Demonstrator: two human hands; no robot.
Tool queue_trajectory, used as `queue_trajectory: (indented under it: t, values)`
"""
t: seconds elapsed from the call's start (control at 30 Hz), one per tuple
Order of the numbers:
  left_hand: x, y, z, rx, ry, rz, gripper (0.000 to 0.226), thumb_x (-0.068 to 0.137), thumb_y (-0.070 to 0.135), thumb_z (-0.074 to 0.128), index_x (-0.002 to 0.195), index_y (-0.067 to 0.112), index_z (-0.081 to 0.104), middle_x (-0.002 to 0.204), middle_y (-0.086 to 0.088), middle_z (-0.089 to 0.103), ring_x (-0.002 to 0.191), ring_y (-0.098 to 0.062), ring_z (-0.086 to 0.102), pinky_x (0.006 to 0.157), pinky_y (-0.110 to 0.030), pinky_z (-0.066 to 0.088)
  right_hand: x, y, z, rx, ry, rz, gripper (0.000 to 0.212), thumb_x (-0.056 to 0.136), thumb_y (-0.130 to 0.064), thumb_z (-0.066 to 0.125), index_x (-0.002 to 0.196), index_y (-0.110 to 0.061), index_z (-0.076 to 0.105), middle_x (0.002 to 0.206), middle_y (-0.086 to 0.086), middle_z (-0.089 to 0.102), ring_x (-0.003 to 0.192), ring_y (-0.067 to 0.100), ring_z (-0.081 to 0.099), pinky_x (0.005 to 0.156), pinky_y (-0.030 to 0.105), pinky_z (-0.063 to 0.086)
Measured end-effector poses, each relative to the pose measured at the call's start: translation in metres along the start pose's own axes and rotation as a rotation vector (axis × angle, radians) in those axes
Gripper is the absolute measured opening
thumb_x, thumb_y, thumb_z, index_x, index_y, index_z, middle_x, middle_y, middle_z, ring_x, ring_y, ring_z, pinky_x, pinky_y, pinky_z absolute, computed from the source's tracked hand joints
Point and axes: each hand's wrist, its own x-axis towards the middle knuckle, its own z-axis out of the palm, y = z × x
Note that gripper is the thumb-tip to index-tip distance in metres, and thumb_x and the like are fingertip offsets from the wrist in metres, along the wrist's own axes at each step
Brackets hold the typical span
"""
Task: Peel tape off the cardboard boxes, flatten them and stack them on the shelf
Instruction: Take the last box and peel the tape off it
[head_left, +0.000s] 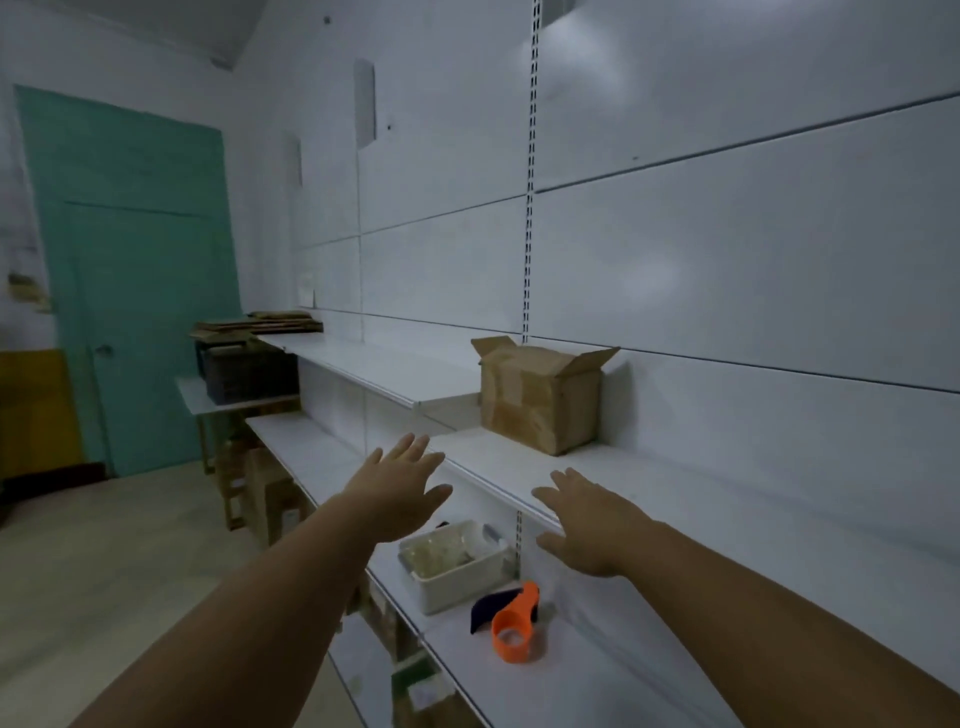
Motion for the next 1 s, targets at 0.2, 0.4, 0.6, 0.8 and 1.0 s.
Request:
queue_trajectory:
  t: [0.2, 0.4, 0.6, 0.8, 1.0]
  values:
    - [0.083, -0.029, 0.02, -0.057, -0.026, 0.037, 0.059, 0.096, 0.05, 0.028, 0.146, 0.02, 0.022, 0.158, -0.004, 0.014, 0.146, -0.02, 0.003, 0.116, -0.046, 0.007, 0.061, 0.035, 0.006, -0.011, -0.013, 0.13, 0.065, 0.095, -0.047, 0.038, 0.149, -0.023, 0.011, 0.159, 0.008, 0.001, 0.145, 0.022, -0.001, 0.116, 0.04, 0.01]
    - [0.16, -0.029, 0.04, -0.084, -0.112, 0.095, 0.061, 0.095, 0.051, 0.032, 0.146, 0.019, 0.023, 0.155, -0.003, 0.025, 0.143, -0.021, 0.018, 0.114, -0.043, 0.017, 0.132, 0.085, 0.02, -0.087, 0.172, 0.297, 0.057, 0.094, -0.048, 0.04, 0.14, -0.016, 0.03, 0.146, 0.01, 0.034, 0.138, 0.028, 0.024, 0.109, 0.042, 0.026]
    - [0.226, -0.052, 0.058, -0.203, -0.184, 0.103, 0.063, 0.09, 0.047, 0.049, 0.144, 0.023, 0.028, 0.145, -0.004, 0.043, 0.13, -0.021, 0.044, 0.106, -0.033, 0.034, 0.195, 0.092, 0.038, 0.542, 0.586, 0.399, 0.056, 0.095, -0.043, 0.039, 0.14, -0.012, 0.03, 0.135, 0.014, 0.047, 0.119, 0.03, 0.048, 0.095, 0.038, 0.042]
    - [0.295, -0.047, 0.095, -0.273, -0.036, -0.082, 0.031, 0.091, 0.029, 0.049, 0.113, 0.012, 0.059, 0.118, -0.007, 0.062, 0.105, -0.021, 0.059, 0.085, -0.027, 0.045, 0.212, 0.109, 0.053, 0.81, 0.744, 0.485, 0.033, 0.093, -0.031, 0.052, 0.122, -0.017, 0.054, 0.116, 0.002, 0.059, 0.097, 0.013, 0.053, 0.079, 0.027, 0.041]
    - [0.349, -0.046, 0.144, -0.519, -0.013, -0.295, 0.021, 0.089, 0.025, 0.043, 0.085, 0.011, 0.058, 0.08, -0.003, 0.058, 0.079, -0.021, 0.056, 0.073, -0.033, 0.046, 0.197, 0.129, 0.063, 0.854, 0.623, 0.576, 0.026, 0.091, -0.029, 0.056, 0.116, -0.021, 0.059, 0.107, -0.005, 0.062, 0.099, 0.011, 0.057, 0.079, 0.022, 0.041]
